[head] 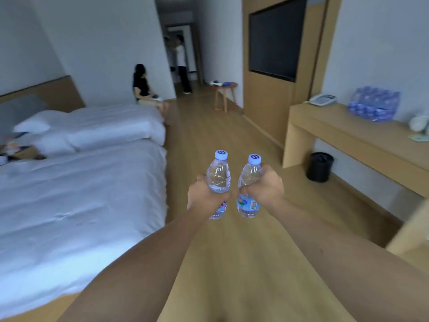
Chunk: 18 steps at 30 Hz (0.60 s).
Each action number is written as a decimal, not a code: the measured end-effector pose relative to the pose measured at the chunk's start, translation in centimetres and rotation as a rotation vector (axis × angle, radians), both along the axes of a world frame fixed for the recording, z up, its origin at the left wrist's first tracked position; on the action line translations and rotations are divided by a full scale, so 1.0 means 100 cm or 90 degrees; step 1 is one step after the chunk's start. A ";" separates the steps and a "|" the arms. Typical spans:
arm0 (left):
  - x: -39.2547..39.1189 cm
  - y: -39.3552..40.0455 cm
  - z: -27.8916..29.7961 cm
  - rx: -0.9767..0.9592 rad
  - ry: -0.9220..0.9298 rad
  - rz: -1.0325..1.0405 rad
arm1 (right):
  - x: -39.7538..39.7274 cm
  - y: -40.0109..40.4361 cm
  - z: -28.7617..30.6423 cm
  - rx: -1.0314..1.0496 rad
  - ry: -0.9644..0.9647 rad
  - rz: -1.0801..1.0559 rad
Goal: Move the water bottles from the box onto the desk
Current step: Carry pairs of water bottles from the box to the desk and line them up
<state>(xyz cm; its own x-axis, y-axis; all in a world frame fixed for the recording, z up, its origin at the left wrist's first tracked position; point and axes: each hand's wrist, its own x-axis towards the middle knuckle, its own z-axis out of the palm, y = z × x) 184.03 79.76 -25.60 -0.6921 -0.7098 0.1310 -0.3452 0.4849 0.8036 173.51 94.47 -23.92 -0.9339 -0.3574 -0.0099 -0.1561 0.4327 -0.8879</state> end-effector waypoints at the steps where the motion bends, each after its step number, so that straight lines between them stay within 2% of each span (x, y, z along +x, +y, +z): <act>1: -0.025 0.006 -0.004 0.005 -0.002 -0.027 | -0.020 0.010 -0.004 0.004 -0.004 -0.027; 11: -0.308 0.031 -0.039 0.035 -0.016 -0.227 | -0.246 0.057 -0.041 0.027 -0.018 -0.228; 18: -0.480 0.064 -0.028 0.018 -0.026 -0.340 | -0.387 0.092 -0.030 0.060 -0.016 -0.337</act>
<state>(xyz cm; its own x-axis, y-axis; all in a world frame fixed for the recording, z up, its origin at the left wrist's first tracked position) 136.08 86.14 -28.39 -0.9622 -0.2596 0.0824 -0.0870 0.5798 0.8101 134.84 103.68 -26.96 -0.9853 0.1651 -0.0445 0.1258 0.5237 -0.8425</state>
